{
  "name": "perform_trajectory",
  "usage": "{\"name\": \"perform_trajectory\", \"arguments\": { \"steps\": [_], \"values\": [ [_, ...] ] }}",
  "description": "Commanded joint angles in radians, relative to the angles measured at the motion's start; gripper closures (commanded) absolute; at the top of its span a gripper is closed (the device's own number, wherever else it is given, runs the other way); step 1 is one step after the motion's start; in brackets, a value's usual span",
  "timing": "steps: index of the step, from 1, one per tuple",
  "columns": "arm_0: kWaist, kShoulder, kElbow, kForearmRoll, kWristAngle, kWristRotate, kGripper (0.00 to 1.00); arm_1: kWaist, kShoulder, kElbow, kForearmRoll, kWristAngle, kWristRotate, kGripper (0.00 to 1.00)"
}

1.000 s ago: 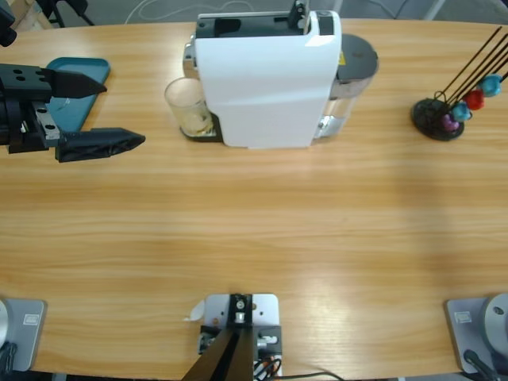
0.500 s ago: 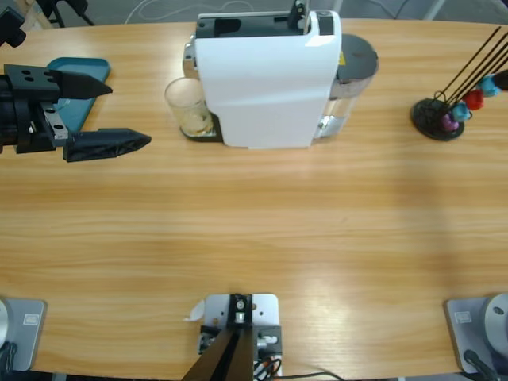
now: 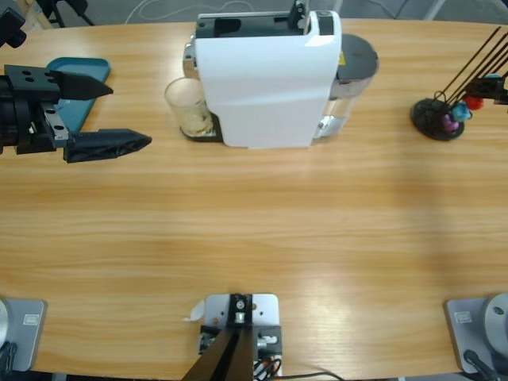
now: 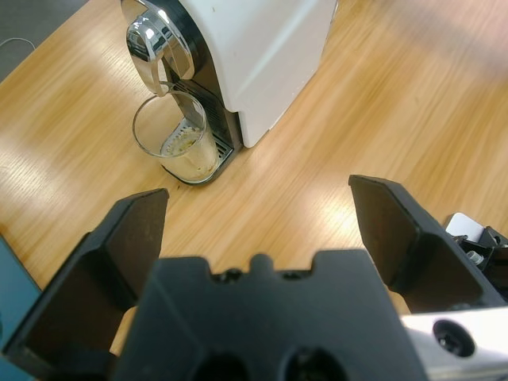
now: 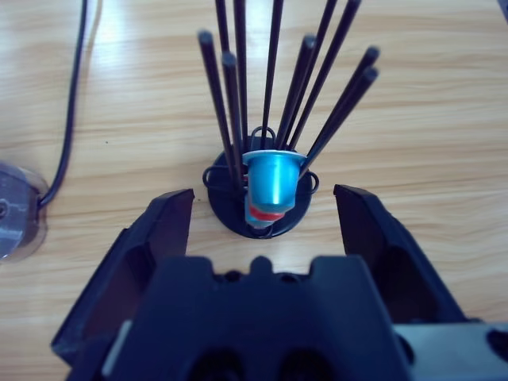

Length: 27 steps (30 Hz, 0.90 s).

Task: Pour coffee

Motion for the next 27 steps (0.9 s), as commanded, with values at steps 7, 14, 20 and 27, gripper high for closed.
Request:
{"name": "perform_trajectory", "arguments": {
  "steps": [7,14,20,27],
  "values": [
    [-0.009,0.025,0.034,-0.011,0.015,-0.013,0.000,-0.020,0.042,0.002,-0.014,0.009,-0.034,0.543],
    [-0.009,0.023,0.037,-0.011,0.043,-0.013,0.000,-0.020,0.028,0.012,-0.003,0.010,-0.042,0.543],
    [-0.008,0.026,0.035,-0.013,0.046,-0.022,0.000,-0.020,0.025,0.028,-0.002,0.010,-0.055,0.543],
    [-0.014,0.031,0.033,-0.013,0.045,-0.031,0.000,-0.020,0.002,0.025,0.011,0.010,-0.062,0.615]
  ]
}}
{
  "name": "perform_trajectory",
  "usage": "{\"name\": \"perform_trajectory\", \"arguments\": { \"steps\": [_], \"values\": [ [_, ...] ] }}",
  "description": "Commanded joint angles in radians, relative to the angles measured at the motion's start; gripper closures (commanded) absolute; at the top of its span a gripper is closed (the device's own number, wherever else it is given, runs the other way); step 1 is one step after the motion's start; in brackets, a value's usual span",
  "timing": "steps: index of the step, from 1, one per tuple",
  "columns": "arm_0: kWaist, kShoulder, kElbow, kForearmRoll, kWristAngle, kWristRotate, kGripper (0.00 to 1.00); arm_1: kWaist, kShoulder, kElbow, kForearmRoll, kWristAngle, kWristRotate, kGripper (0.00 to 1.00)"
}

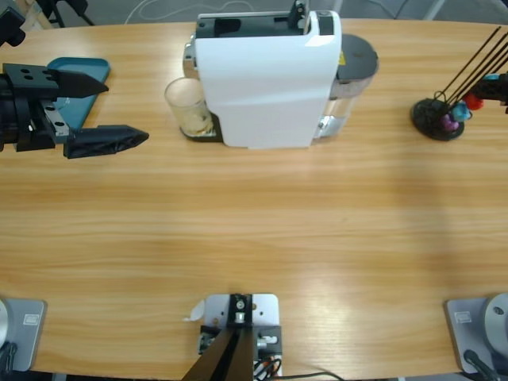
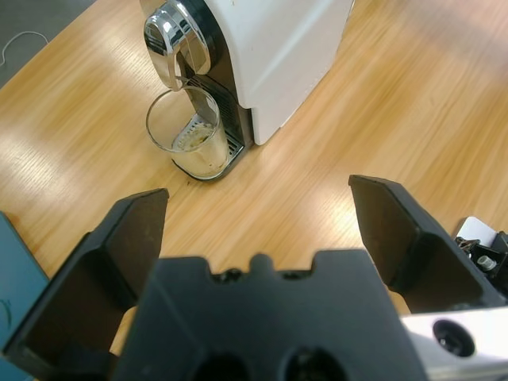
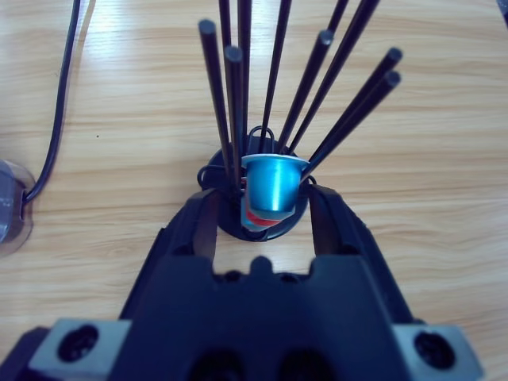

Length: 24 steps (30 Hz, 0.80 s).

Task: Pour coffee

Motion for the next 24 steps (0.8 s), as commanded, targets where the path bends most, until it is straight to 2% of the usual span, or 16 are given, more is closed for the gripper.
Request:
{"name": "perform_trajectory", "arguments": {
  "steps": [1,4,12,15,16,18,24],
  "values": [
    [-0.012,0.030,0.030,-0.012,0.011,-0.021,0.000,-0.017,-0.011,0.024,0.026,0.012,-0.018,0.668],
    [-0.012,0.027,0.033,-0.012,0.011,-0.024,0.000,-0.017,-0.011,0.022,0.024,0.011,-0.018,0.708],
    [-0.012,0.022,0.032,-0.012,0.012,-0.024,0.000,-0.030,-0.010,0.019,0.021,0.007,-0.021,0.710],
    [-0.012,0.020,0.034,-0.012,0.012,-0.024,0.000,-0.036,-0.007,0.015,0.012,-0.004,-0.021,0.914],
    [-0.012,0.020,0.034,-0.012,0.012,-0.024,0.000,-0.036,-0.005,0.011,0.012,-0.007,-0.021,0.918],
    [-0.013,0.019,0.035,-0.012,0.012,-0.024,0.000,-0.036,-0.004,0.007,0.012,-0.018,-0.021,1.000],
    [-0.012,0.001,0.052,-0.011,0.013,-0.024,0.000,-0.036,-0.004,0.005,0.001,-0.028,-0.022,1.000]
  ]
}}
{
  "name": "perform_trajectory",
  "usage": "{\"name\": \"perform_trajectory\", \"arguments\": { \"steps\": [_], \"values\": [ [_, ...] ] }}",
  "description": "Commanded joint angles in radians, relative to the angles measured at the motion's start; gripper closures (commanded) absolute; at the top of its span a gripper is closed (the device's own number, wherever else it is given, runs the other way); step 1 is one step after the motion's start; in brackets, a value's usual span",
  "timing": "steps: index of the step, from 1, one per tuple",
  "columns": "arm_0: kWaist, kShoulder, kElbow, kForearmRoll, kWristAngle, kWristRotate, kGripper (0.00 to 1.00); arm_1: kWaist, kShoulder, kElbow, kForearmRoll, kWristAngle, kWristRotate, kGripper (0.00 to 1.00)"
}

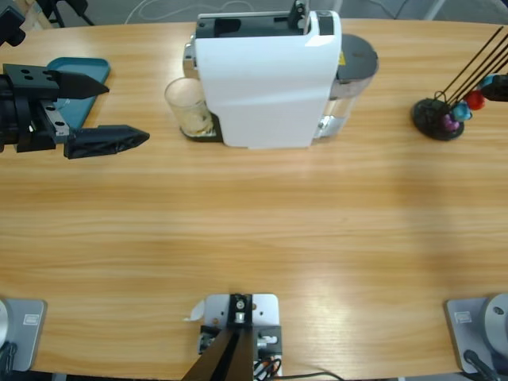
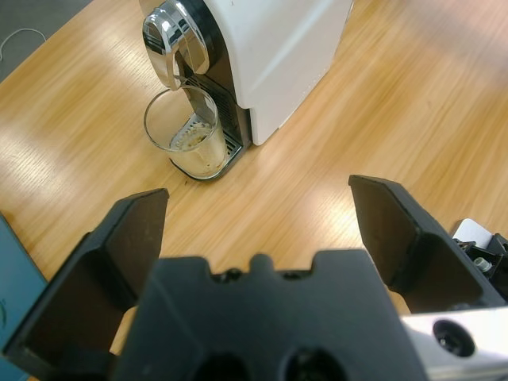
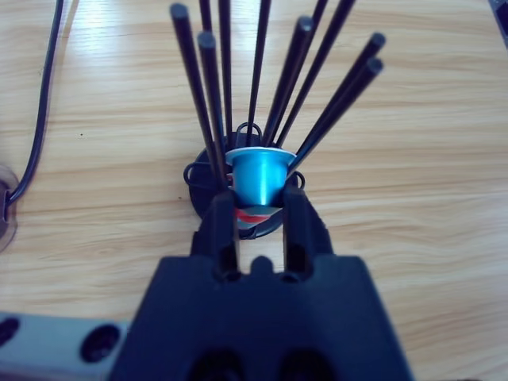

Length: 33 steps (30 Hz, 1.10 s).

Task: Pour coffee

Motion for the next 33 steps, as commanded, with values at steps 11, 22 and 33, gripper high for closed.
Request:
{"name": "perform_trajectory", "arguments": {
  "steps": [11,22,33],
  "values": [
    [-0.010,-0.010,0.079,-0.012,0.014,-0.015,0.000,-0.003,-0.010,-0.046,0.024,-0.017,-0.017,1.000],
    [-0.010,-0.003,0.099,-0.030,0.015,-0.034,0.000,0.022,-0.105,-0.228,0.230,-0.064,-0.014,1.000],
    [-0.010,-0.018,0.078,-0.059,0.018,-0.032,0.000,0.080,-0.266,-0.410,0.515,0.023,-0.095,1.000]
  ]
}}
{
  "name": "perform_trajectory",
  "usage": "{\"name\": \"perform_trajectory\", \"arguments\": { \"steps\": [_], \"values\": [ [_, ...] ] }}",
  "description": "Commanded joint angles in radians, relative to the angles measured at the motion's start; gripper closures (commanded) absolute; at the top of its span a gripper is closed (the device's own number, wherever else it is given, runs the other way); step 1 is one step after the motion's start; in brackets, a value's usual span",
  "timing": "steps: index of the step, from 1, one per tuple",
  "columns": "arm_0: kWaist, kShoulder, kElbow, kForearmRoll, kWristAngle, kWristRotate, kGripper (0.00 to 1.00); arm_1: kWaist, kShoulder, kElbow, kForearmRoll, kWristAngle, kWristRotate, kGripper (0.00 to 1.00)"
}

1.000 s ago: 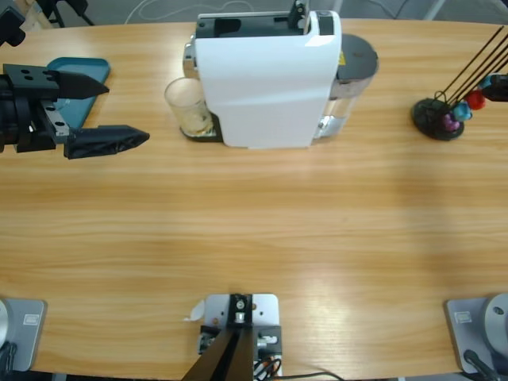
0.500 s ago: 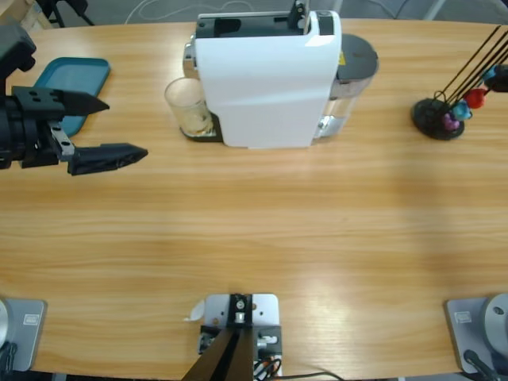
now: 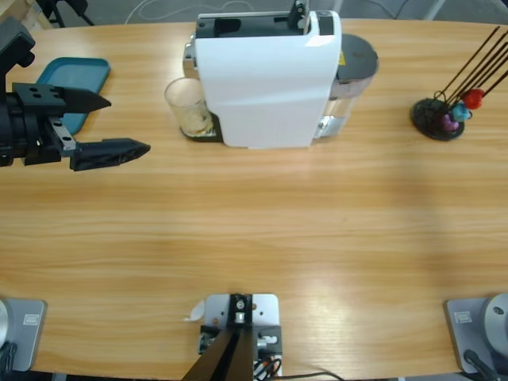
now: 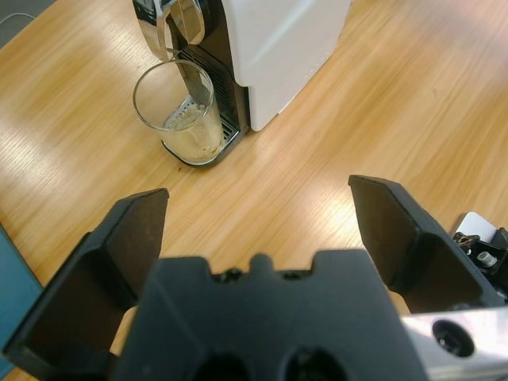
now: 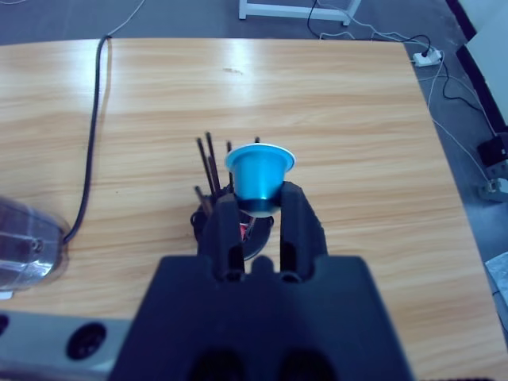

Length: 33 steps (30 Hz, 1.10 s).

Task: Pour coffee

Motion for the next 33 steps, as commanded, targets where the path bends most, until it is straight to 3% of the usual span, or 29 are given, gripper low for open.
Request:
{"name": "perform_trajectory", "arguments": {
  "steps": [1,4,8,11,14,20,26,33],
  "values": [
    [-0.010,-0.015,0.015,-0.023,0.018,-0.008,0.000,0.090,-0.127,-0.110,0.180,0.129,-0.147,1.000],
    [-0.010,-0.024,0.003,-0.023,0.020,-0.010,0.000,0.225,-0.095,-0.152,0.209,0.286,-0.351,1.000],
    [-0.010,-0.054,0.003,-0.022,0.031,-0.010,0.000,0.394,-0.012,-0.234,0.225,0.466,-0.459,1.000],
    [-0.010,-0.083,0.009,-0.020,0.044,-0.010,0.000,0.505,0.144,-0.393,0.300,0.575,-0.517,1.000],
    [-0.010,-0.112,0.005,-0.017,0.058,-0.010,0.000,0.606,0.298,-0.541,0.361,0.601,-0.628,1.000],
    [-0.010,-0.172,0.030,0.002,0.078,-0.010,0.000,0.715,0.547,-0.801,0.385,0.643,-0.654,1.000],
    [-0.010,-0.197,0.055,0.012,0.078,-0.010,0.000,0.661,0.659,-0.930,0.356,0.579,-0.661,1.000],
    [-0.010,-0.166,0.053,0.007,0.078,-0.010,0.000,0.635,0.745,-0.941,0.344,0.561,-0.682,1.000]
  ]
}}
